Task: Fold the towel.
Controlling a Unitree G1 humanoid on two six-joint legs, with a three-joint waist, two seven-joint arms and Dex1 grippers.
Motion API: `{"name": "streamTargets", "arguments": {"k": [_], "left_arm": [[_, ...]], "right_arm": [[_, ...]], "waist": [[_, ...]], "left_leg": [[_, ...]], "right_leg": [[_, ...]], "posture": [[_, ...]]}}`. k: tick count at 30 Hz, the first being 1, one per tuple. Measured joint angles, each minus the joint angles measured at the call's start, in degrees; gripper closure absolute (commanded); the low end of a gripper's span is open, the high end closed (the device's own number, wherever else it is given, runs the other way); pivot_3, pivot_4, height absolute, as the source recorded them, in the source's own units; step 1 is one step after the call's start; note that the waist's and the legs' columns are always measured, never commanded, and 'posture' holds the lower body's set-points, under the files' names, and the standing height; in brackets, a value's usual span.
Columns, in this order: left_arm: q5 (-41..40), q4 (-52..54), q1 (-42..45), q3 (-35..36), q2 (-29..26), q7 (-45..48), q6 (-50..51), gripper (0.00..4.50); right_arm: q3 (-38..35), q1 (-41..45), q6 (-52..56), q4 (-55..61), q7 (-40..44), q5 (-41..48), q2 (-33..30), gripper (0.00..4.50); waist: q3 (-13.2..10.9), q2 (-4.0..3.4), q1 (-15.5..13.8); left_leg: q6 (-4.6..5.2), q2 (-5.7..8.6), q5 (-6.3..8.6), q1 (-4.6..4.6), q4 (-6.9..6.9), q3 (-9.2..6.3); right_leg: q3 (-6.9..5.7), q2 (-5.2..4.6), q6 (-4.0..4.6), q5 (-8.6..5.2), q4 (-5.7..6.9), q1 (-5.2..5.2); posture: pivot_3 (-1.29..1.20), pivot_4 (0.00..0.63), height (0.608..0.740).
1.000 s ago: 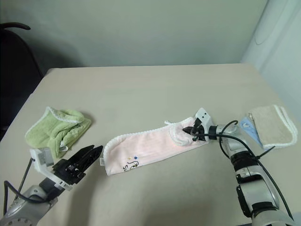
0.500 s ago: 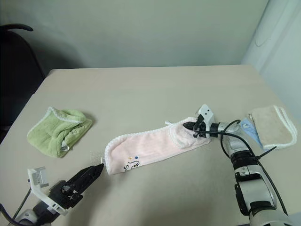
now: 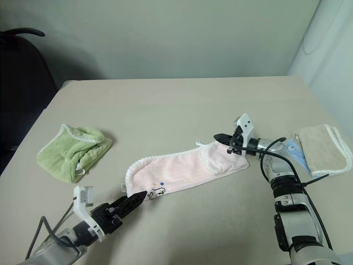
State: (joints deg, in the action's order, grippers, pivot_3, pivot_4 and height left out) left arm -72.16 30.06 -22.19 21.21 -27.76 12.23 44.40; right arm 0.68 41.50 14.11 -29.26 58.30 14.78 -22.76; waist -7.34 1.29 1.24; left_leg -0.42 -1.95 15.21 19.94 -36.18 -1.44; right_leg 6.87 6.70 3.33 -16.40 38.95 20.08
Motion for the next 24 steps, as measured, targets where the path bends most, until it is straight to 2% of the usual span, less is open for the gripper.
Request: {"name": "streamTargets", "arguments": {"k": [2,3,4,14,15,20,24], "left_arm": [[-0.03,-1.14,1.35,-0.16,1.14,-0.32,-0.03,0.03],[0.01,-1.58,1.81,-0.17,1.72,-0.46,-0.08,0.41],[0.10,-2.15,2.12,-0.19,2.19,-0.86,-0.14,0.56],[2.70,-5.00,3.72,-0.21,5.50,-1.93,-0.89,4.30],[2.78,-5.09,3.76,-0.21,5.93,-1.93,-0.96,4.44],[2.56,-4.99,4.02,0.41,8.23,-1.87,-2.56,4.44],[1.42,-4.95,4.15,4.11,6.54,-1.06,-3.35,4.44]], "right_arm": [[-0.41,0.00,0.36,1.26,-0.26,0.46,-0.04,4.50],[-0.55,0.00,0.55,1.71,-0.48,0.69,-0.04,4.50],[-0.69,0.00,0.68,2.05,-0.65,0.76,-0.04,4.50],[-1.18,-0.45,1.55,3.35,-1.82,1.05,-0.16,4.50],[-1.28,-0.45,1.59,3.36,-1.87,1.15,-0.16,4.50],[-1.85,-0.46,1.68,3.40,-2.05,1.24,-0.18,4.50],[-2.11,-0.43,1.66,3.37,-2.10,1.24,-0.28,4.50]], "waist": [[0.01,-0.07,-0.16],[0.00,-0.11,-0.18],[0.00,-0.12,-0.18],[-0.05,-0.19,0.44],[-0.05,-0.19,0.59],[-0.08,-0.22,0.74],[-0.11,-0.18,0.84]], "left_leg": [[0.01,0.00,-0.02,-0.05,-0.01,0.00],[0.02,0.00,-0.02,-0.06,-0.01,0.00],[0.02,0.00,-0.03,-0.06,-0.01,0.00],[-0.01,0.00,-0.04,0.11,0.13,0.01],[-0.01,0.00,-0.04,0.11,0.13,0.01],[0.00,0.00,-0.03,0.11,0.13,0.01],[0.00,0.00,-0.03,0.12,0.13,0.01]], "right_leg": [[0.00,0.00,-0.04,-0.02,0.00,-0.05],[0.00,0.00,-0.07,-0.04,0.00,-0.06],[0.00,0.00,-0.08,-0.04,0.00,-0.06],[0.00,0.00,-0.23,-0.13,0.00,0.22],[0.00,0.00,-0.24,-0.14,0.00,0.23],[0.01,0.01,-0.56,-0.32,0.01,0.23],[0.00,0.03,-0.57,-0.33,0.03,0.24]], "posture": [[0.00,0.150,0.740],[0.00,0.150,0.740],[0.00,0.150,0.740],[0.00,0.150,0.740],[0.00,0.150,0.740],[0.00,0.150,0.740],[0.00,0.150,0.740]]}}
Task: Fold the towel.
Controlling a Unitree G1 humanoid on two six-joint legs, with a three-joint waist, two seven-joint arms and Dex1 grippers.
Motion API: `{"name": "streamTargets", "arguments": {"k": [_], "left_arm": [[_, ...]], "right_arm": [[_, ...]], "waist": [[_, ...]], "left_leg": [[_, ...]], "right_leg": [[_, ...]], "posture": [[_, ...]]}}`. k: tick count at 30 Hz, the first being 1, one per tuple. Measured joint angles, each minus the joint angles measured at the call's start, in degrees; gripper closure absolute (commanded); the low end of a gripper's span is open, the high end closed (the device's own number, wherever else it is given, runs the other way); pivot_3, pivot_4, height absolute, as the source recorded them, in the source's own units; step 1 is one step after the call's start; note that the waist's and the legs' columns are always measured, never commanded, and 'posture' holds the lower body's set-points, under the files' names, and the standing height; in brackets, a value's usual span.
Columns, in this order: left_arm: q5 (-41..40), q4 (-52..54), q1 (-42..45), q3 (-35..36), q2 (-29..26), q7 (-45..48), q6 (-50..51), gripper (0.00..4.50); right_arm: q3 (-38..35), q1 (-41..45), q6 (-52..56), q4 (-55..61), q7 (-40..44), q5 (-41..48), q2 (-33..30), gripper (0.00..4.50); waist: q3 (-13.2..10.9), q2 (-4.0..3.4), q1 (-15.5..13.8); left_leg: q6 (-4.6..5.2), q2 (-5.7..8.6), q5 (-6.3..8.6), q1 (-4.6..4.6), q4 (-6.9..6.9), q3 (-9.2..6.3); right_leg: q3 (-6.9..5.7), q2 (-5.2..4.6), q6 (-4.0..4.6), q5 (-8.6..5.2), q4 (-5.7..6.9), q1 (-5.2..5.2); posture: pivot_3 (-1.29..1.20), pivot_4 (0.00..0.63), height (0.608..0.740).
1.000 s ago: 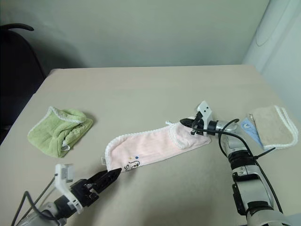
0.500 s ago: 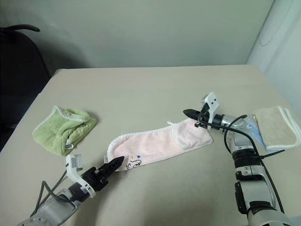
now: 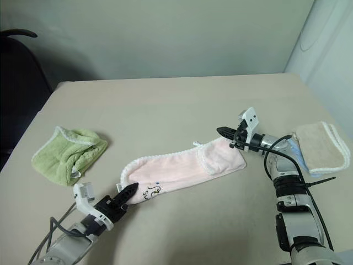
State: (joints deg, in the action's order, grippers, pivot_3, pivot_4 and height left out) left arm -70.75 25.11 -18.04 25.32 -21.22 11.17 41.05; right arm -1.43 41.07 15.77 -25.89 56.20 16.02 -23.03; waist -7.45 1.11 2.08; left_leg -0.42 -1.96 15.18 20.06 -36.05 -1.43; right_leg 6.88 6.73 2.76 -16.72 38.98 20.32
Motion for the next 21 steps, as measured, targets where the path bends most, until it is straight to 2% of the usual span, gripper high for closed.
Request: {"name": "streamTargets", "arguments": {"k": [5,10,14,16,19,21], "left_arm": [[-2.84,-1.24,0.71,11.02,-7.73,2.49,-0.94,4.44],[-3.83,0.74,5.15,11.67,-16.63,6.51,0.05,4.44],[-2.19,4.05,14.59,4.84,-25.51,10.72,2.04,4.44],[-0.58,4.50,19.40,0.12,-28.16,12.67,3.24,4.44],[3.50,2.08,31.78,-10.09,-29.39,14.52,6.25,4.44],[7.12,-1.59,41.81,-17.94,-28.27,16.19,8.71,4.44]], "right_arm": [[-0.96,0.04,-0.02,-0.32,-0.65,0.00,-0.74,4.50],[-1.62,0.52,-0.77,-2.15,-1.44,-0.02,-0.80,4.50],[-2.20,2.12,-2.10,-4.91,-2.91,-0.06,-0.79,4.50],[-2.47,2.77,-2.71,-5.88,-3.62,-0.06,-0.83,4.50],[-3.05,3.47,-3.68,-7.82,-4.62,-0.07,-0.98,4.50],[-3.45,3.89,-4.52,-8.60,-5.73,-0.04,-0.57,4.50]], "waist": [[-0.06,-0.04,0.03],[-0.16,0.05,-0.35],[-0.20,-0.01,-0.68],[-0.22,-0.04,-0.49],[-0.23,-0.06,-0.55],[-0.23,-0.07,-0.52]], "left_leg": [[0.00,0.00,0.00,0.02,0.00,0.00],[0.01,0.00,0.01,0.04,-0.10,-0.01],[0.01,0.02,0.01,0.04,-0.12,-0.01],[0.01,0.03,0.01,0.06,-0.09,-0.01],[-0.01,0.02,0.00,0.19,-0.03,-0.01],[-0.01,0.02,0.00,0.31,-0.04,-0.02]], "right_leg": [[0.01,0.00,0.38,0.21,-0.01,0.01],[0.03,-0.02,0.49,0.28,-0.01,0.00],[0.03,-0.04,0.57,0.35,-0.03,0.00],[0.03,-0.05,0.58,0.35,-0.03,0.04],[0.02,-0.05,0.61,0.37,0.06,0.24],[0.02,-0.05,0.63,0.38,0.09,0.38]], "posture": [[0.00,0.150,0.740],[0.00,0.150,0.740],[0.00,0.150,0.740],[0.00,0.150,0.740],[0.00,0.150,0.740],[0.00,0.150,0.740]]}}
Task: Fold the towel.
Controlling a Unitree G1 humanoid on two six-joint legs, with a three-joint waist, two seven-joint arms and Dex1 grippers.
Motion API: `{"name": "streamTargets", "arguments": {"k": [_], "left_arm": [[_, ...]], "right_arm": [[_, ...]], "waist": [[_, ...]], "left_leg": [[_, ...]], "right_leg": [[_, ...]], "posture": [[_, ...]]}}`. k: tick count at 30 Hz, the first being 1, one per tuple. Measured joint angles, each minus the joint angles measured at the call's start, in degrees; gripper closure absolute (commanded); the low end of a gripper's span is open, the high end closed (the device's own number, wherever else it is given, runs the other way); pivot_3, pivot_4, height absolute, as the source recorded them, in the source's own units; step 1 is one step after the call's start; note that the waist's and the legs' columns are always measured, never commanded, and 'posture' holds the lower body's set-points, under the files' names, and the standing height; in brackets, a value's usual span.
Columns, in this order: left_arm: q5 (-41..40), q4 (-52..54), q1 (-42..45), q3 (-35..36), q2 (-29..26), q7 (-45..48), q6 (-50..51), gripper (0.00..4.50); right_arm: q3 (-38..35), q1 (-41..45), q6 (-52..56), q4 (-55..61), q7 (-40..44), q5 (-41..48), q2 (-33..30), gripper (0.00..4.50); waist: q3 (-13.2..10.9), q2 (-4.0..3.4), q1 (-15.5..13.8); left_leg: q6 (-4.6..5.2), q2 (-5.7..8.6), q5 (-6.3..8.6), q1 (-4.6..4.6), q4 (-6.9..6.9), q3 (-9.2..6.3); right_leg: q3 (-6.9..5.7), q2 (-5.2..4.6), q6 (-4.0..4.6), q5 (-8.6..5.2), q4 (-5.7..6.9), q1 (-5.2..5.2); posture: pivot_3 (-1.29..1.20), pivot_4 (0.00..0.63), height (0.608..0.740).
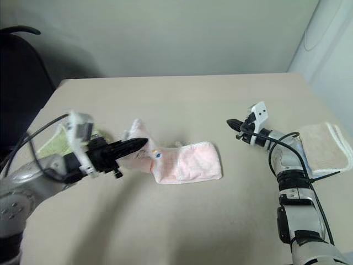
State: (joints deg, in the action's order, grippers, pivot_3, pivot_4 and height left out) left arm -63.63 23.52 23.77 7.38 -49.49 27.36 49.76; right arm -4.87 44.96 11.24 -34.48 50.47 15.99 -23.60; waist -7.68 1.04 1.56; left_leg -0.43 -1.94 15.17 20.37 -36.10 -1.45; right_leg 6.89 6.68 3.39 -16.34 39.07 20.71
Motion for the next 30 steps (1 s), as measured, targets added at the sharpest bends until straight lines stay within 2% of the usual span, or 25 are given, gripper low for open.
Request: {"name": "streamTargets", "arguments": {"k": [2,5,9,15,19,22,26,30], "left_arm": [[3.22,-2.93,6.09,-5.70,2.42,1.96,1.32,4.44],[8.49,-7.27,12.09,-13.61,6.65,5.84,2.38,4.44],[14.47,-10.32,16.27,-22.16,11.43,11.67,2.67,4.44],[21.63,-12.68,17.79,-28.93,16.56,17.51,2.65,4.44],[27.35,-14.77,17.94,-32.58,17.60,20.42,1.60,4.44],[30.02,-16.51,17.53,-33.18,18.69,21.44,1.27,3.85],[28.65,-16.54,16.30,-29.85,21.00,22.04,1.70,2.48],[24.41,-15.24,15.72,-22.61,23.23,21.13,3.72,1.02]], "right_arm": [[-0.80,0.04,-0.56,-0.65,-1.11,0.01,0.00,4.50],[-2.20,-0.20,-0.94,-1.02,-2.86,0.05,-0.14,4.50],[-3.81,-1.40,-0.96,-0.34,-5.00,0.09,-0.12,4.50],[-5.72,-3.39,-0.74,2.15,-7.31,0.26,-0.32,4.50],[-5.77,-4.06,0.09,3.89,-7.77,0.73,-0.31,4.50],[-5.77,-4.21,0.52,4.15,-7.87,0.74,-0.20,4.50],[-5.76,-4.20,0.61,4.23,-7.87,0.73,0.15,4.50],[-5.68,-4.18,0.61,4.22,-7.83,0.72,0.37,4.50]], "waist": [[0.00,-0.01,0.11],[0.00,-0.01,0.60],[0.00,-0.01,0.93],[0.00,-0.01,1.15],[0.00,-0.01,1.20],[0.00,0.00,1.19],[0.00,-0.01,1.16],[0.00,-0.01,1.14]], "left_leg": [[0.00,0.00,0.00,0.21,-0.03,0.00],[-0.63,0.00,-0.36,0.70,-0.12,0.00],[-0.65,0.01,-0.38,0.85,-0.18,0.00],[-0.65,0.05,-0.37,1.00,-0.38,0.00],[-0.63,0.17,-0.36,1.00,-0.46,0.00],[-0.52,0.22,-0.30,1.01,-0.53,0.00],[-0.28,0.23,-0.16,1.01,-0.75,0.00],[-0.20,0.22,-0.12,1.00,-0.93,0.00]], "right_leg": [[0.00,0.00,0.00,0.00,-0.04,0.17],[0.03,-0.01,-0.03,-0.01,-0.03,0.60],[0.09,-0.01,-0.26,-0.15,-0.01,0.85],[0.33,0.09,-0.39,-0.22,0.15,1.17],[0.69,0.11,-0.41,-0.24,0.35,1.29],[0.76,0.11,-0.42,-0.24,0.62,1.32],[0.78,0.11,-0.64,-0.14,0.90,1.31],[0.77,0.11,-0.90,0.02,0.94,1.27]], "posture": [[0.00,0.150,0.740],[0.00,0.150,0.740],[0.00,0.150,0.740],[0.00,0.150,0.740],[0.00,0.150,0.740],[0.00,0.150,0.740],[0.00,0.150,0.740],[0.00,0.150,0.740]]}}
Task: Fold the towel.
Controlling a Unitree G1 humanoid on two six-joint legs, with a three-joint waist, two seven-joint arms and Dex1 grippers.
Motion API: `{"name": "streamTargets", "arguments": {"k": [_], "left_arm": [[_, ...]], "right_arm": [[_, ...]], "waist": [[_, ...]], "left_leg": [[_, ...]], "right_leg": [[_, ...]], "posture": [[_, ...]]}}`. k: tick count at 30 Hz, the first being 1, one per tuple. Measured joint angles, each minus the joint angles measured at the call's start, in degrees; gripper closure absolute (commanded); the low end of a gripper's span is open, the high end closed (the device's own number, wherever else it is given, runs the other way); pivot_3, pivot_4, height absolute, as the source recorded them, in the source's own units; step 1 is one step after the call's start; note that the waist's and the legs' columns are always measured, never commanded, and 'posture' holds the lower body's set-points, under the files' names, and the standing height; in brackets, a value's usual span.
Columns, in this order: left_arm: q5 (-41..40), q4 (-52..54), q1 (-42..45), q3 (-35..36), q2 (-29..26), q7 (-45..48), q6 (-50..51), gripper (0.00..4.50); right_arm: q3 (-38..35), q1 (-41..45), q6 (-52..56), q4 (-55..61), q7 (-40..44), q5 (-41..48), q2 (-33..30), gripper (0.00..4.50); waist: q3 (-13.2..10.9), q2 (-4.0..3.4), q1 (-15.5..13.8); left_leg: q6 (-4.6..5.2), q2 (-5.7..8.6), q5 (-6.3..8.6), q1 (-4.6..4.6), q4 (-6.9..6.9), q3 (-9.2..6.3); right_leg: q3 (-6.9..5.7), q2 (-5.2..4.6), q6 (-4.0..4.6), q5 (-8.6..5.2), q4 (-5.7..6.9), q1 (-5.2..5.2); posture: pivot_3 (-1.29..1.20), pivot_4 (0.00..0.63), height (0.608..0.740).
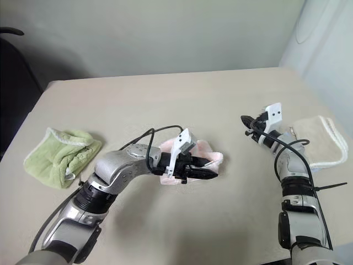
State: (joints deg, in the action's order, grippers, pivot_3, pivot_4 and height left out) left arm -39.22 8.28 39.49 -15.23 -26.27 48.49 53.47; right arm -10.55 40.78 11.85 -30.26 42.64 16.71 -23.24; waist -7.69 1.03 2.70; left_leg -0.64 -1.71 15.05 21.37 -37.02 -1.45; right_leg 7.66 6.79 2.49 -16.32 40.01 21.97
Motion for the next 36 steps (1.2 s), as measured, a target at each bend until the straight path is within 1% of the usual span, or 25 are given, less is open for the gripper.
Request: {"name": "streamTargets", "arguments": {"k": [1,3,6,11,14,16,17,19,23,26,27,28,29,31,33,35,36], "left_arm": [[-1.61,0.33,0.02,2.59,0.83,-0.81,0.64,0.66],[-5.17,1.14,0.10,8.32,2.18,-2.63,1.39,0.66],[-8.12,3.30,0.76,15.53,1.70,-5.67,1.72,0.66],[-8.69,5.59,-1.15,23.73,-3.81,-9.75,1.69,0.66],[-8.76,6.01,-7.04,29.17,-6.97,-11.23,1.60,0.66],[-8.68,6.75,-11.22,31.55,-8.59,-11.52,1.48,0.66],[-8.55,7.88,-14.46,32.86,-9.61,-11.56,1.33,0.63],[-8.61,8.80,-18.38,34.44,-9.94,-11.82,1.33,0.62],[-11.08,14.36,-24.44,37.43,-9.01,-12.90,0.94,0.62],[-12.07,17.23,-26.25,37.57,-8.06,-13.71,-0.26,1.25],[-12.33,18.17,-27.38,37.84,-6.92,-13.98,-1.35,1.66],[-12.63,18.43,-27.79,37.81,-6.14,-14.22,-1.79,1.92],[-12.87,18.80,-28.26,37.49,-4.86,-14.92,-2.50,2.32],[-12.51,18.92,-28.19,36.18,-4.42,-15.42,-3.50,3.01],[-10.76,19.29,-27.69,33.12,-4.41,-15.83,-4.68,3.77],[-6.43,19.21,-26.84,28.49,-4.96,-15.95,-6.53,4.41],[-3.08,18.55,-26.19,24.64,-5.95,-15.92,-7.89,4.49]], "right_arm": [[0.16,0.02,0.01,0.00,0.05,0.00,0.12,4.50],[0.45,0.03,0.10,0.01,0.16,-0.01,0.21,4.50],[0.83,0.03,0.44,0.03,0.77,-0.03,0.18,4.50],[3.27,0.03,1.02,2.36,3.12,-0.24,-0.93,4.50],[4.47,0.02,3.66,6.54,5.20,-0.05,-3.21,4.50],[5.23,-0.24,6.15,10.77,7.06,0.59,-4.40,4.50],[5.99,-0.94,8.05,14.32,8.73,1.72,-5.02,4.32],[6.86,-1.89,11.31,18.45,10.45,3.48,-5.52,3.93],[9.23,-4.48,20.05,27.59,12.64,8.38,-5.58,3.93],[10.39,-6.29,23.49,31.03,12.87,10.10,-5.57,3.92],[10.63,-7.03,24.63,32.11,12.84,10.67,-5.56,4.19],[10.67,-7.44,25.18,32.64,12.75,10.91,-5.53,4.29],[10.81,-8.05,25.98,33.76,12.62,11.42,-5.23,4.49],[11.31,-8.38,26.85,35.41,12.51,12.09,-4.72,4.50],[11.96,-8.65,27.45,37.15,12.46,12.61,-4.16,4.50],[13.05,-8.79,27.28,37.64,12.09,12.35,-3.60,4.50],[14.03,-9.08,26.90,37.60,11.63,11.73,-2.95,4.50]], "waist": [[0.00,0.00,-0.01],[0.00,0.00,0.00],[0.00,0.00,0.02],[0.00,-0.01,0.28],[0.01,-0.01,0.43],[0.01,0.00,0.50],[0.02,0.01,0.61],[0.02,0.02,0.65],[0.03,0.05,0.53],[0.04,0.05,0.24],[0.04,0.05,0.25],[0.04,0.06,0.24],[0.05,0.07,0.24],[0.05,0.07,0.25],[0.05,0.08,0.23],[0.08,0.13,0.20],[0.11,0.17,0.20]], "left_leg": [[-0.02,0.00,-0.01,0.00,-0.04,0.00],[-0.13,0.00,-0.07,0.01,-0.09,0.01],[-0.16,0.01,-0.09,0.01,-0.10,0.01],[-0.22,0.01,-0.13,0.01,-0.06,0.01],[-0.24,0.01,-0.14,0.01,-0.04,0.01],[-0.25,0.01,-0.15,0.03,-0.03,0.01],[-0.26,0.01,-0.15,0.03,-0.05,0.01],[-0.26,0.00,-0.15,0.03,-0.01,0.01],[-0.26,0.00,-0.15,0.04,-0.07,0.01],[-0.24,0.01,-0.14,0.01,-0.09,0.01],[-0.24,0.01,-0.14,-0.01,-0.11,0.01],[-0.24,0.01,-0.14,-0.01,-0.13,0.01],[-0.23,0.01,-0.14,-0.01,-0.15,0.01],[-0.23,0.01,-0.14,-0.02,-0.16,0.01],[-0.23,0.01,-0.14,-0.04,-0.17,0.01],[-0.22,0.01,-0.13,-0.06,-0.17,0.01],[-0.20,0.01,-0.11,-0.10,-0.16,0.01]], "right_leg": [[0.01,0.00,-0.04,0.02,-0.02,-0.04],[0.05,-0.01,-0.07,0.04,-0.06,-0.05],[0.06,-0.01,-0.08,0.03,-0.08,-0.05],[0.06,0.01,-0.09,0.03,-0.07,0.05],[0.08,0.01,-0.13,0.00,-0.08,0.11],[0.09,0.01,-0.21,-0.04,-0.08,0.14],[0.10,0.01,-0.27,-0.08,-0.08,0.15],[0.08,0.01,-0.35,-0.12,-0.08,0.12],[0.08,0.00,-0.39,-0.11,-0.09,0.01],[0.08,-0.01,-0.60,0.01,-0.13,-0.04],[0.09,-0.02,-0.63,0.03,-0.14,-0.07],[0.09,-0.02,-0.65,0.05,-0.14,-0.09],[0.09,-0.02,-0.66,0.06,-0.14,-0.09],[0.09,-0.02,-0.65,0.07,-0.12,-0.09],[0.09,-0.02,-0.65,0.07,-0.13,-0.12],[0.09,-0.02,-0.65,0.07,-0.14,-0.13],[0.09,-0.02,-0.65,0.07,-0.14,-0.17]], "posture": [[0.00,0.150,0.740],[0.00,0.150,0.740],[0.00,0.150,0.740],[0.00,0.150,0.740],[0.00,0.150,0.740],[0.00,0.150,0.740],[0.00,0.150,0.740],[0.00,0.150,0.740],[0.00,0.150,0.740],[0.00,0.150,0.740],[0.00,0.150,0.740],[0.00,0.150,0.740],[0.00,0.150,0.740],[0.00,0.150,0.740],[0.00,0.150,0.740],[0.00,0.150,0.740],[0.00,0.150,0.740]]}}
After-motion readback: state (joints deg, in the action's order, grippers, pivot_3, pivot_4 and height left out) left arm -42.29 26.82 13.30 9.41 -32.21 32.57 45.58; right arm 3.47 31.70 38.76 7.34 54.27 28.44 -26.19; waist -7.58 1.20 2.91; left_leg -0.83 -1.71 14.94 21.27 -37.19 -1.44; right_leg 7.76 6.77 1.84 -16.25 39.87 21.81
